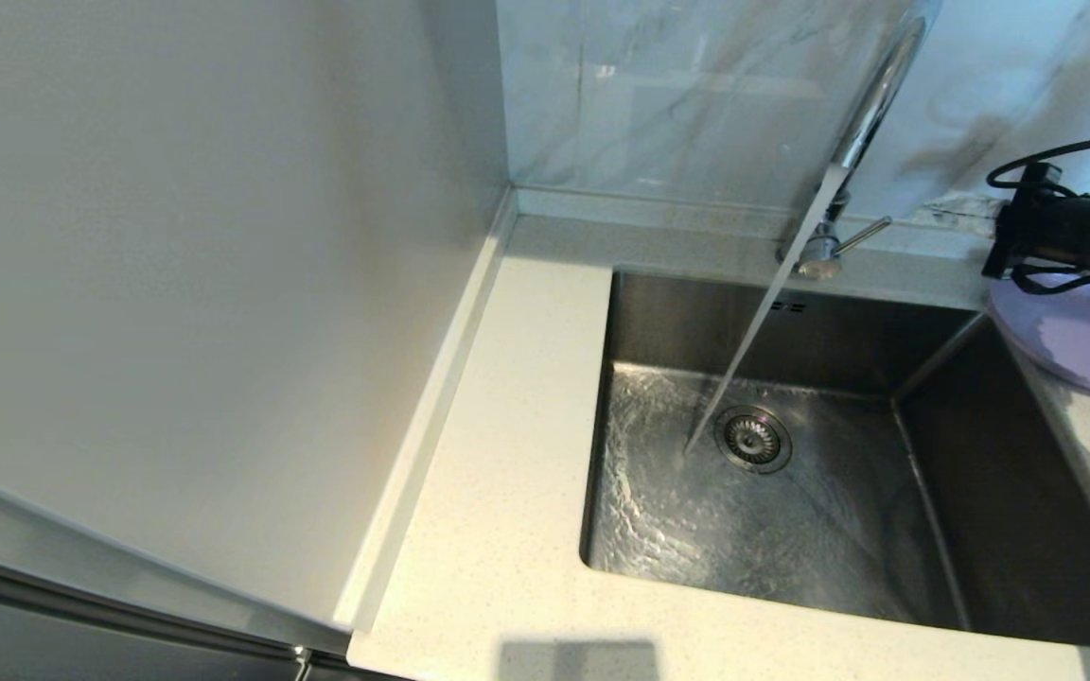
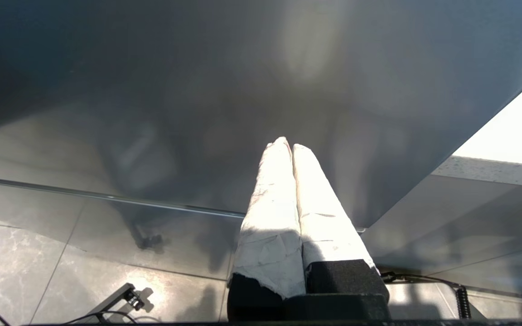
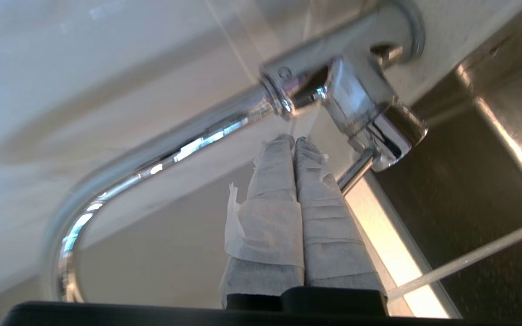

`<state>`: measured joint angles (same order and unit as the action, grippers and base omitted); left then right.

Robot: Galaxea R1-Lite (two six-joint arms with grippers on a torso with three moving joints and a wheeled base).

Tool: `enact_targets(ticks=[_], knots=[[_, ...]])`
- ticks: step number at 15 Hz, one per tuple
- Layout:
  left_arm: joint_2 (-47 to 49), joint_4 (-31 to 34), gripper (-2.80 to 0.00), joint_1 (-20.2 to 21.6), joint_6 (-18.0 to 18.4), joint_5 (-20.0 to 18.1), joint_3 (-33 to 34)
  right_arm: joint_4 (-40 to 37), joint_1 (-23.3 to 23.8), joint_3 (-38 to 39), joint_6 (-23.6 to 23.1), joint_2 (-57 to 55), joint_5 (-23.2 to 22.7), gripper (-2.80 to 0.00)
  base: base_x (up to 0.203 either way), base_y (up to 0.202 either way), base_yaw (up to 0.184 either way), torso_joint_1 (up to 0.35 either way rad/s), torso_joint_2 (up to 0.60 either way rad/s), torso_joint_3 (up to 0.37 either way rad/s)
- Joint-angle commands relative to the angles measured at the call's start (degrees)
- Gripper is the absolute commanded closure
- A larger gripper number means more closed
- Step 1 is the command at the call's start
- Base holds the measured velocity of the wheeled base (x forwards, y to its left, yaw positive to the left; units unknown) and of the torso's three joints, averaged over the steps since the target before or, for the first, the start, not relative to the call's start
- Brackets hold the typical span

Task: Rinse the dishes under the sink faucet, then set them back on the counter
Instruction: Pick up the bowl

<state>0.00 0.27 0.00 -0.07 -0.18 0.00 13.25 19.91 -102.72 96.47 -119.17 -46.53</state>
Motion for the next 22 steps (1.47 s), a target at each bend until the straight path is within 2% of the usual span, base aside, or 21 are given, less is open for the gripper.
enact_targets(ticks=[1, 7, 10, 13, 16, 19, 22], knots=[[0.00, 0.00, 0.00, 0.00, -0.02, 0.01, 0.00, 0.25, 0.58, 1.75, 0.29, 2.14, 0.92, 0.00, 0.000, 0.000, 0.000, 0.000, 0.00, 0.000], [0.00, 0.00, 0.00, 0.00, -0.02, 0.01, 0.00, 0.29, 2.46, 6.64, -0.12, 8.66, 2.22, 0.00, 0.000, 0.000, 0.000, 0.000, 0.00, 0.000], [0.00, 0.00, 0.00, 0.00, -0.02, 0.01, 0.00, -1.08, 3.16, 9.29, -4.79, 14.22, 2.30, 0.00, 0.000, 0.000, 0.000, 0.000, 0.00, 0.000], [0.00, 0.00, 0.00, 0.00, -0.02, 0.01, 0.00, -9.46, 3.37, 9.92, -15.45, 20.02, 2.38, 0.00, 0.000, 0.000, 0.000, 0.000, 0.00, 0.000], [0.00, 0.00, 0.00, 0.00, -0.02, 0.01, 0.00, -18.60, 3.35, 9.95, -23.95, 25.50, 3.81, 0.00, 0.000, 0.000, 0.000, 0.000, 0.00, 0.000], [0.00, 0.00, 0.00, 0.00, -0.02, 0.01, 0.00, -31.53, 1.90, 9.96, -37.77, 30.71, 9.86, 0.00, 0.000, 0.000, 0.000, 0.000, 0.00, 0.000], [0.00, 0.00, 0.00, 0.00, -0.02, 0.01, 0.00, -44.07, -1.28, 10.43, -53.93, 33.67, 18.91, 0.00, 0.000, 0.000, 0.000, 0.000, 0.00, 0.000]])
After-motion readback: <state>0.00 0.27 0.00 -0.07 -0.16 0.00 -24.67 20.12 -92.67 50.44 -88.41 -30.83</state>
